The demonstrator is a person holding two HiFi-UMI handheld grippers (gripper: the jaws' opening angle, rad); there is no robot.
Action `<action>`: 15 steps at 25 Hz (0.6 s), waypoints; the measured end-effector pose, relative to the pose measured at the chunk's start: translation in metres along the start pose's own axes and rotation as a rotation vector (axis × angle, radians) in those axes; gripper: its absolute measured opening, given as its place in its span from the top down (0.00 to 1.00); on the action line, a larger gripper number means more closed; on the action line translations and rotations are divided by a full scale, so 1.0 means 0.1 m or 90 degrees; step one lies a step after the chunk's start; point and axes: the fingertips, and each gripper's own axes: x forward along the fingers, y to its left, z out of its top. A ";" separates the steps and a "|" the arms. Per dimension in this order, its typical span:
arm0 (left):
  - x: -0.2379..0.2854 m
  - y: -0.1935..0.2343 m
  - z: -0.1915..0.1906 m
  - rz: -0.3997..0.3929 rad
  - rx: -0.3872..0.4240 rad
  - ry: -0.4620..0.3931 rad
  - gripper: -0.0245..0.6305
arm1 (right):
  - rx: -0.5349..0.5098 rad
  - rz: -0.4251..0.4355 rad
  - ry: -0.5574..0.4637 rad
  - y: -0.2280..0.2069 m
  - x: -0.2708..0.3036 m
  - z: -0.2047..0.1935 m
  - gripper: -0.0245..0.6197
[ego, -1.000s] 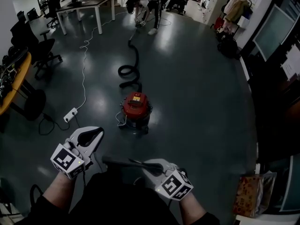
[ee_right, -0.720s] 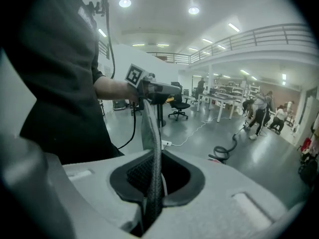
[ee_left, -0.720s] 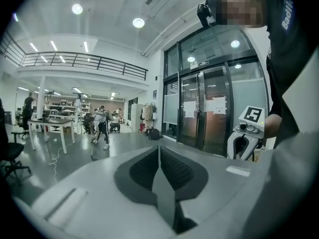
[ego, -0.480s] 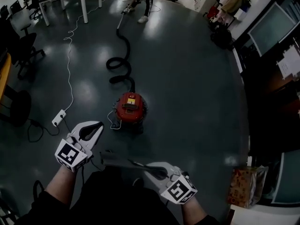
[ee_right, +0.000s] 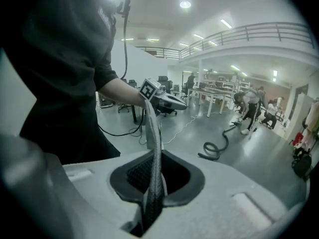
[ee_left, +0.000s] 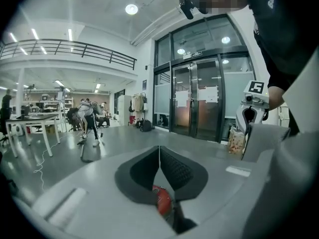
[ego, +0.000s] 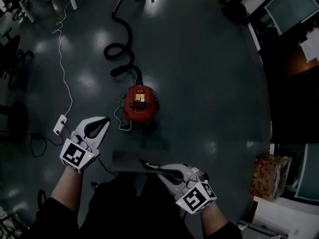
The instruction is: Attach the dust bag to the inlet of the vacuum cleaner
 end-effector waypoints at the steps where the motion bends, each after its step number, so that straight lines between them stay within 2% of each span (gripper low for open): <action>1: 0.06 0.00 -0.06 -0.003 -0.001 0.007 0.95 | 0.002 0.004 0.001 -0.04 0.04 -0.03 0.92; 9: 0.56 -0.06 -0.63 0.006 -0.009 0.049 0.95 | -0.011 0.048 -0.010 -0.29 0.35 -0.54 0.92; 15: 0.99 -0.09 -1.01 0.003 0.018 0.074 0.93 | -0.016 0.076 -0.016 -0.44 0.67 -0.99 0.92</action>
